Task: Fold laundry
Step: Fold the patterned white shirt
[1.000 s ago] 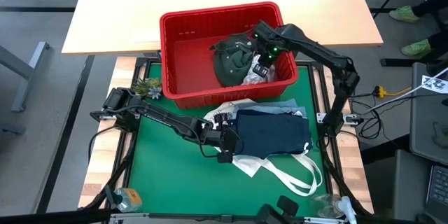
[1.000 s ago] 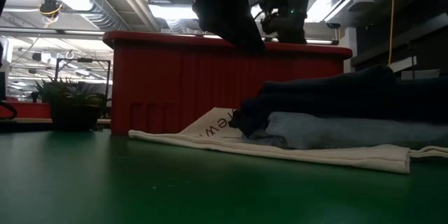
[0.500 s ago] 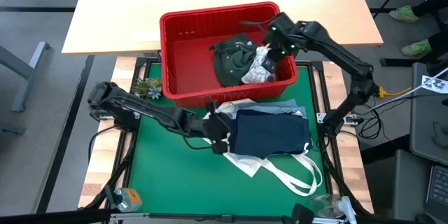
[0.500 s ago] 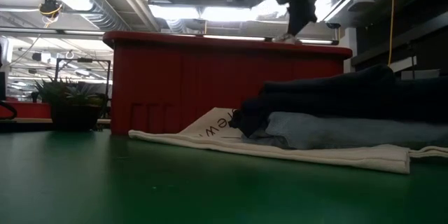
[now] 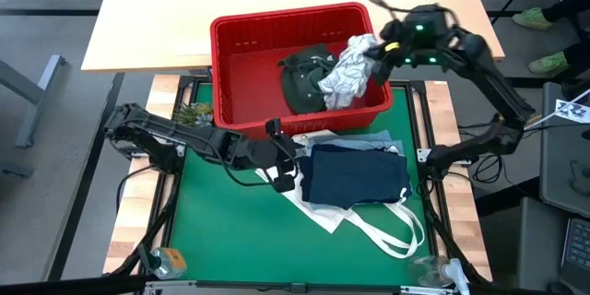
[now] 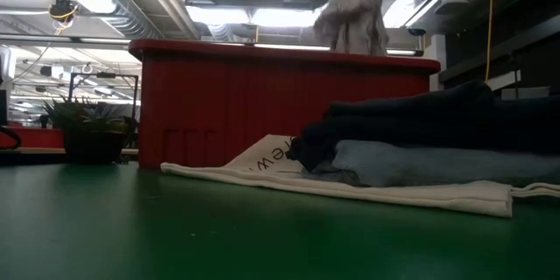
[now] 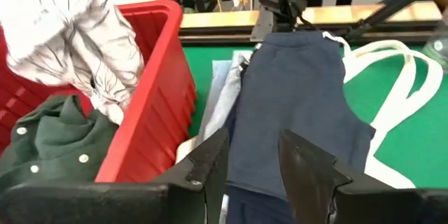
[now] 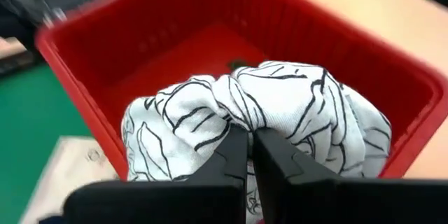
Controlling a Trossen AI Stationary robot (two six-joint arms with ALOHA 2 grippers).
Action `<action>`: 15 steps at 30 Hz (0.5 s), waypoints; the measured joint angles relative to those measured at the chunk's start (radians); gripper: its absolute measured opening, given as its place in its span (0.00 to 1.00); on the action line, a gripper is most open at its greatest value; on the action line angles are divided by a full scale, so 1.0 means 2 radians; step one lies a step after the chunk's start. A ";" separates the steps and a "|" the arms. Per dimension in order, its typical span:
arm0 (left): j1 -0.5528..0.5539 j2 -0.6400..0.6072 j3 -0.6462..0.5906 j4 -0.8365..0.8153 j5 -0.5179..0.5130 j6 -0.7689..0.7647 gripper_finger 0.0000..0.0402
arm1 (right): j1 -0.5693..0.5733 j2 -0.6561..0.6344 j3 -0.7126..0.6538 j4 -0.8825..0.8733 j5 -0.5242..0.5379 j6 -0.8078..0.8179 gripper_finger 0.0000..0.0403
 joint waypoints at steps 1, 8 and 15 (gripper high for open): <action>0.003 0.000 0.000 0.002 0.000 0.001 0.30 | 0.000 -0.008 0.000 0.006 -0.004 0.001 0.03; 0.035 0.000 0.000 0.078 -0.009 0.072 0.30 | 0.000 -0.044 0.000 0.025 -0.039 0.002 0.03; 0.067 0.000 0.000 0.175 -0.010 0.167 0.32 | 0.000 -0.047 0.000 0.022 -0.044 0.024 0.03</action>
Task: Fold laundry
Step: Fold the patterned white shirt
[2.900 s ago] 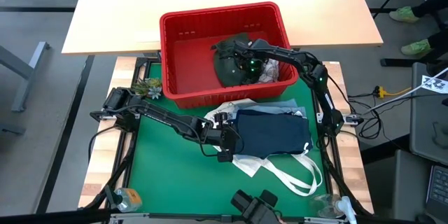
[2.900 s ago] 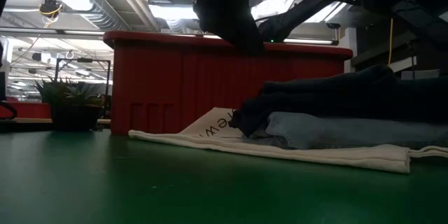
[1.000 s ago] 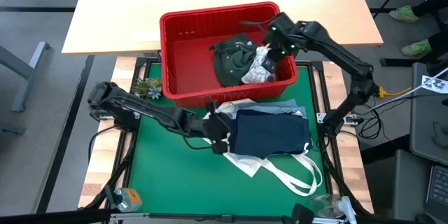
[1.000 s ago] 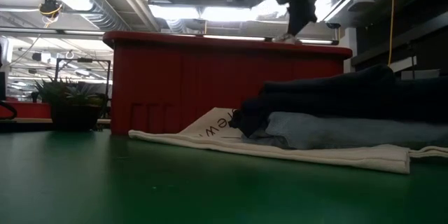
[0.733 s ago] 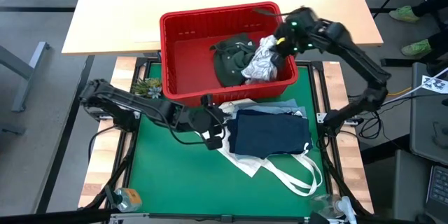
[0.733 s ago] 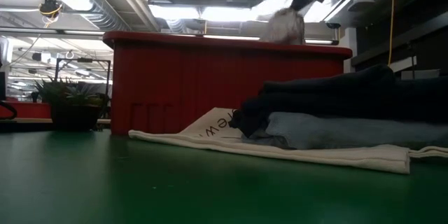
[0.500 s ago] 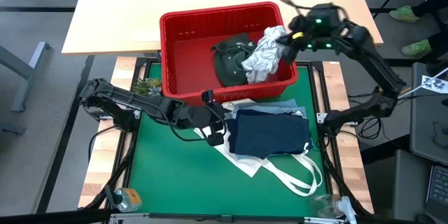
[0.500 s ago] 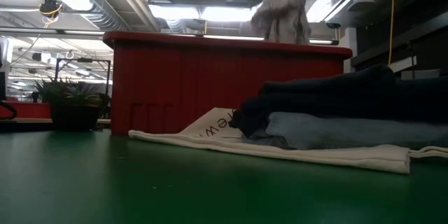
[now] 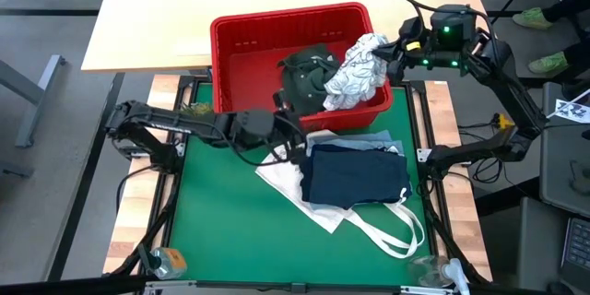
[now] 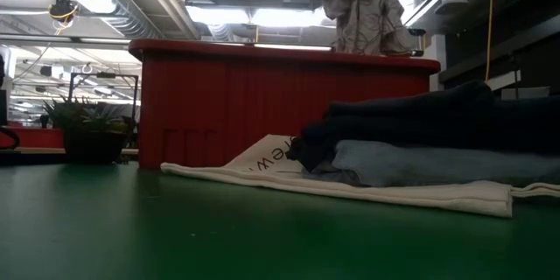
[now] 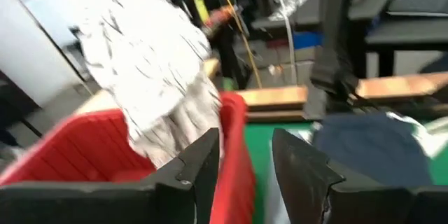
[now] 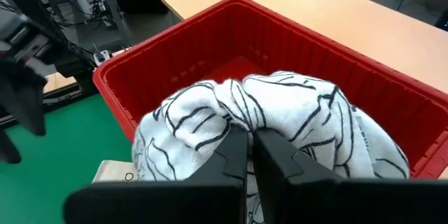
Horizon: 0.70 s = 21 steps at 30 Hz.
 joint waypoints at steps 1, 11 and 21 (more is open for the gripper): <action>0.005 0.000 0.000 0.010 0.000 0.010 0.34 | 0.000 0.000 0.000 0.000 0.000 0.000 0.03; 0.059 0.005 0.000 0.026 0.001 0.011 0.49 | 0.000 0.000 0.000 0.000 -0.026 0.000 0.03; 0.107 0.033 0.000 0.029 0.055 0.012 0.48 | 0.000 0.000 0.000 0.000 -0.031 0.000 0.03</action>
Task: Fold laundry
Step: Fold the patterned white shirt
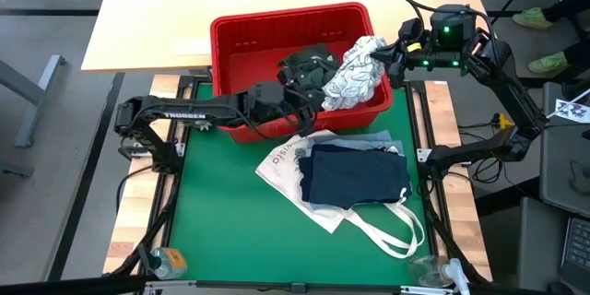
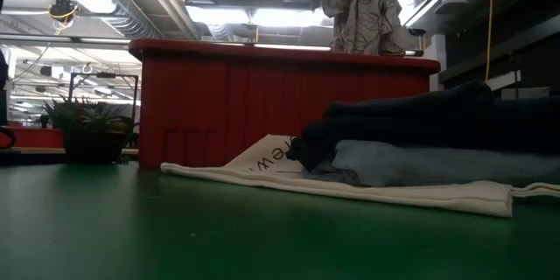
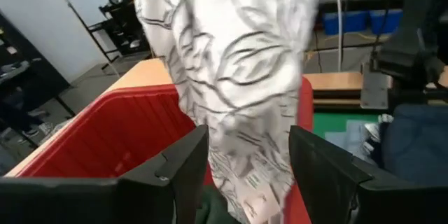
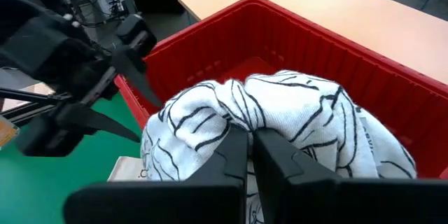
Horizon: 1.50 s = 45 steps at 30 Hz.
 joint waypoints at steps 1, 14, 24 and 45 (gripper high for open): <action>0.004 0.002 0.000 0.004 0.000 0.000 0.48 | 0.000 0.000 0.000 0.000 0.000 0.000 0.03; 0.035 0.032 0.000 0.060 0.090 0.001 0.46 | 0.000 0.000 0.000 0.001 -0.004 0.000 0.03; 0.028 0.029 0.014 0.086 0.090 -0.028 0.03 | 0.000 0.000 0.000 0.000 -0.004 0.000 0.03; 0.006 0.027 0.337 -0.210 0.095 -0.026 0.00 | 0.000 -0.019 -0.001 0.081 -0.082 0.000 0.03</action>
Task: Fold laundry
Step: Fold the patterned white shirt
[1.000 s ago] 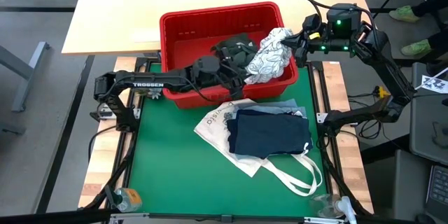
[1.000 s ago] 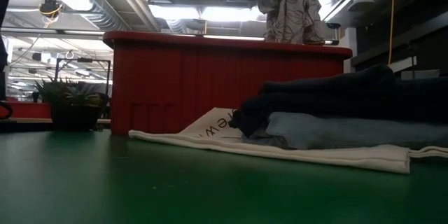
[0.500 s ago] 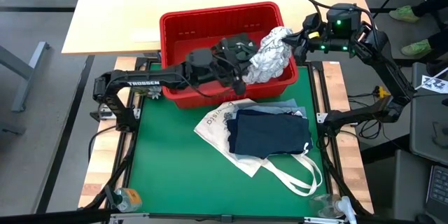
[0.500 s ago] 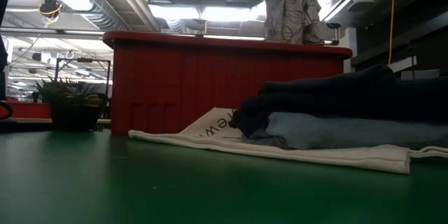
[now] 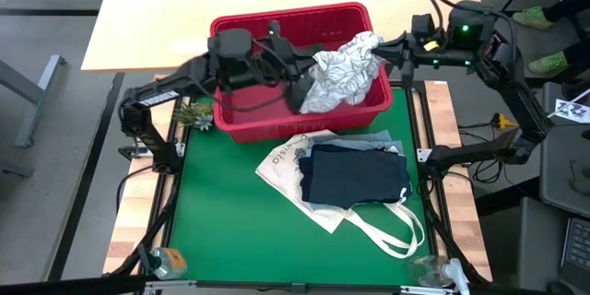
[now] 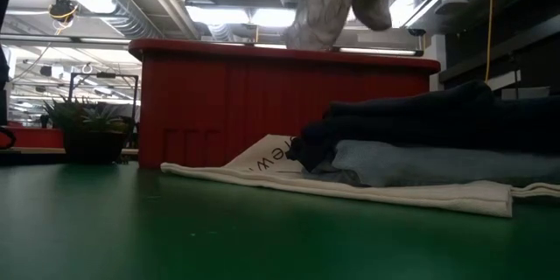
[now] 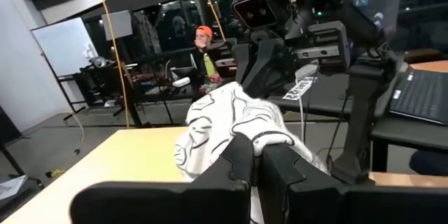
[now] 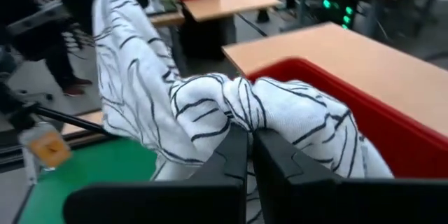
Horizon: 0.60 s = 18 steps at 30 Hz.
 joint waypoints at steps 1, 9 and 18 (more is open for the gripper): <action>-0.002 0.000 0.013 -0.016 0.000 0.000 0.00 | 0.000 -0.001 0.000 0.005 -0.007 0.000 0.03; -0.035 0.000 0.094 -0.067 0.000 -0.001 0.00 | 0.000 -0.004 0.000 0.032 -0.048 0.000 0.03; -0.092 -0.005 0.130 -0.136 -0.001 -0.025 0.00 | 0.001 -0.002 0.000 0.052 -0.178 0.027 0.03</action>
